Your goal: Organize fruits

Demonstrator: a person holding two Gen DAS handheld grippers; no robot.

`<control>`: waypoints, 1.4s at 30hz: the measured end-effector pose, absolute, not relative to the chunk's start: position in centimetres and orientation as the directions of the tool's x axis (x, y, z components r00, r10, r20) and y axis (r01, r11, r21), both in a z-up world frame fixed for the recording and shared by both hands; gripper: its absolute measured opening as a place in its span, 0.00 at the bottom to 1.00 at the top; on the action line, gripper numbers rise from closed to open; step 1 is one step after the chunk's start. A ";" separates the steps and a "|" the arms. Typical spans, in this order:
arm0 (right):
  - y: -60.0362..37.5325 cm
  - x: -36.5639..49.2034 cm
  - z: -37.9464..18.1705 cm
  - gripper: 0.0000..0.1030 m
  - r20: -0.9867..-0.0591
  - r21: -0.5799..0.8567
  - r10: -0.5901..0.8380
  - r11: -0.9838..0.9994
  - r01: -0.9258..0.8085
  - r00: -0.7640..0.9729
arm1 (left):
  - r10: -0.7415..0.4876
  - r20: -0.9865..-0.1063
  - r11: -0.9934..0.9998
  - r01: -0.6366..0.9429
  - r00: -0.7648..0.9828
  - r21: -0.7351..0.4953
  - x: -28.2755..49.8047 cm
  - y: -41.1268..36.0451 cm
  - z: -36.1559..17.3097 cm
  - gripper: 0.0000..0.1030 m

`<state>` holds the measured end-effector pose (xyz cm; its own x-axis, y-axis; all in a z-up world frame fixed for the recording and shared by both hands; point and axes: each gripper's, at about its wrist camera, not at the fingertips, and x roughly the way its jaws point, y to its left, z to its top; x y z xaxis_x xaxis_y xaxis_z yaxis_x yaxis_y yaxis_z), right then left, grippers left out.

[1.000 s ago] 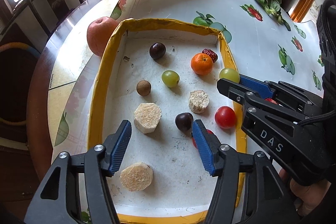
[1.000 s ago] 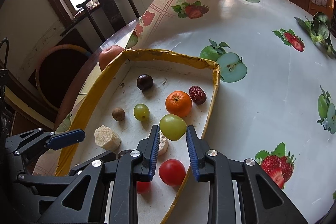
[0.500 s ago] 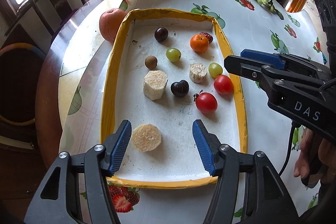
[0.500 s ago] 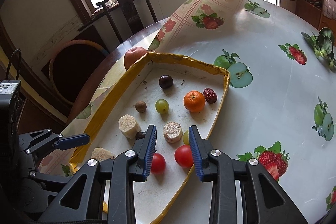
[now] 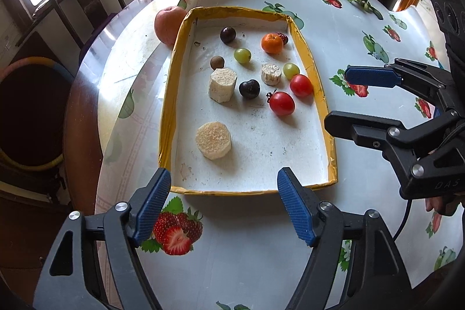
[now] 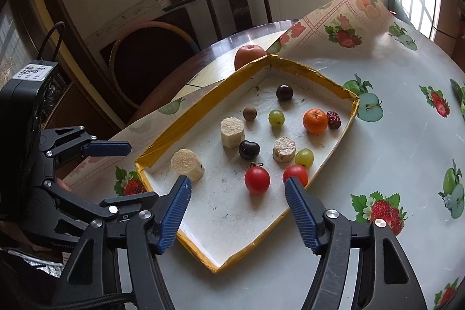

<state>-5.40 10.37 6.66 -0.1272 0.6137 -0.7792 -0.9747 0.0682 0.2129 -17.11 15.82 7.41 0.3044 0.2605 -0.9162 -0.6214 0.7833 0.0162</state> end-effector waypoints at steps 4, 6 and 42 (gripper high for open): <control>9.4 -6.6 7.0 0.79 -0.790 0.176 0.600 0.018 -0.984 -0.130 | 0.271 -0.913 0.780 -0.626 0.305 0.022 -18.1 15.2 7.7 0.73; 8.9 -7.2 7.3 0.82 -0.785 0.159 0.605 -0.006 -0.987 -0.130 | 0.273 -0.912 0.779 -0.626 0.307 0.022 -18.5 14.9 7.8 0.73; 7.3 -10.4 7.6 0.84 -0.796 0.078 0.590 -0.123 -0.989 -0.136 | 0.310 -0.884 0.767 -0.642 0.349 0.016 -21.4 14.0 9.0 0.73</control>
<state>-10.42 7.34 7.65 -0.1361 0.5896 -0.7962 -0.9894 -0.1227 0.0782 -21.39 14.01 9.00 0.3486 0.3104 -0.8844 -0.6418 0.7667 0.0161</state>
